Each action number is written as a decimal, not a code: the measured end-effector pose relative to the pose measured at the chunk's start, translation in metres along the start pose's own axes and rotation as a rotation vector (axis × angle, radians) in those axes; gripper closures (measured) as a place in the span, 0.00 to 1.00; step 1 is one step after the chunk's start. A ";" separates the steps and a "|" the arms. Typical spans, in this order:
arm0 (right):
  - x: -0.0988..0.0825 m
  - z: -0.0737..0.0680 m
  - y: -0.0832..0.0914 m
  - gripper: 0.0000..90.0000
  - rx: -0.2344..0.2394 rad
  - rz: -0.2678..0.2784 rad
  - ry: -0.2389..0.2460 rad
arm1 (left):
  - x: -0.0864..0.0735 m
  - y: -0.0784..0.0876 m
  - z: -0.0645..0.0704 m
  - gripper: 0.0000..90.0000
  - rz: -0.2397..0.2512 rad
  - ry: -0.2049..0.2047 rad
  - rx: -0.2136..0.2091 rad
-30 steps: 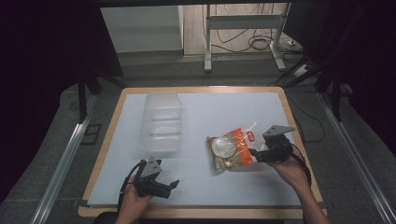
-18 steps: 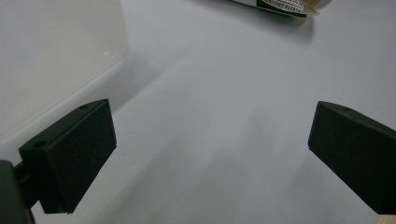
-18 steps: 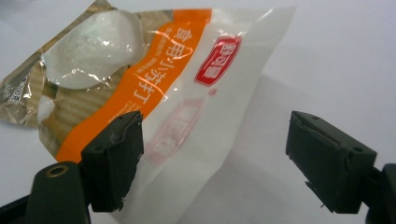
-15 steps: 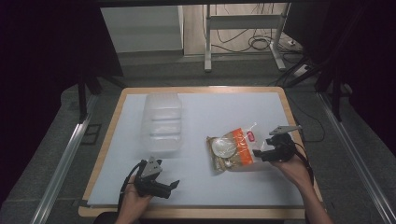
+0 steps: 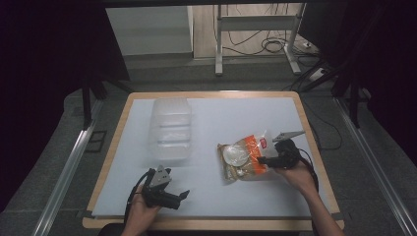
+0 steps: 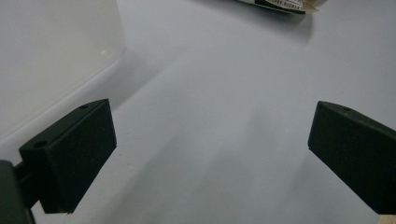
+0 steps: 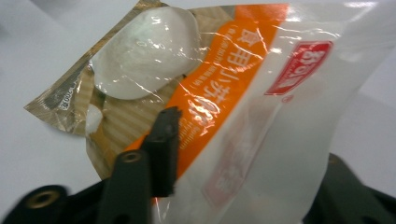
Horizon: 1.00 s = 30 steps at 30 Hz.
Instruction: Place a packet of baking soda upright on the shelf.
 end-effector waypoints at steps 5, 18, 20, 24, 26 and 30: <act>0.005 -0.004 0.000 0.99 -0.038 0.021 0.052 | 0.000 0.000 0.000 0.01 0.001 0.001 0.001; 0.031 -0.022 0.023 0.99 -0.026 0.143 0.089 | 0.002 0.002 -0.001 0.01 0.015 -0.002 0.017; 0.038 -0.027 0.027 0.99 -0.018 0.159 0.108 | 0.002 0.002 0.000 0.01 0.016 -0.004 0.019; 0.056 -0.040 0.034 0.99 0.025 0.181 0.091 | 0.003 0.002 0.001 0.01 0.019 -0.003 0.017; 0.063 -0.045 0.036 0.99 0.029 0.187 0.111 | 0.003 0.002 0.001 0.01 0.021 -0.002 0.016; 0.076 -0.056 0.039 0.99 0.055 0.197 0.134 | 0.003 0.002 0.001 0.01 0.022 -0.002 0.014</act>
Point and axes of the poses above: each handheld gripper's, and its own axes: y roughly backward along the jaws, x roughly out of its top, z roughly to its right, the point moved 10 cm from there along -y, roughly forward along the jaws, and after that the axes turned 12 degrees about -x, right-handed, at the moved point
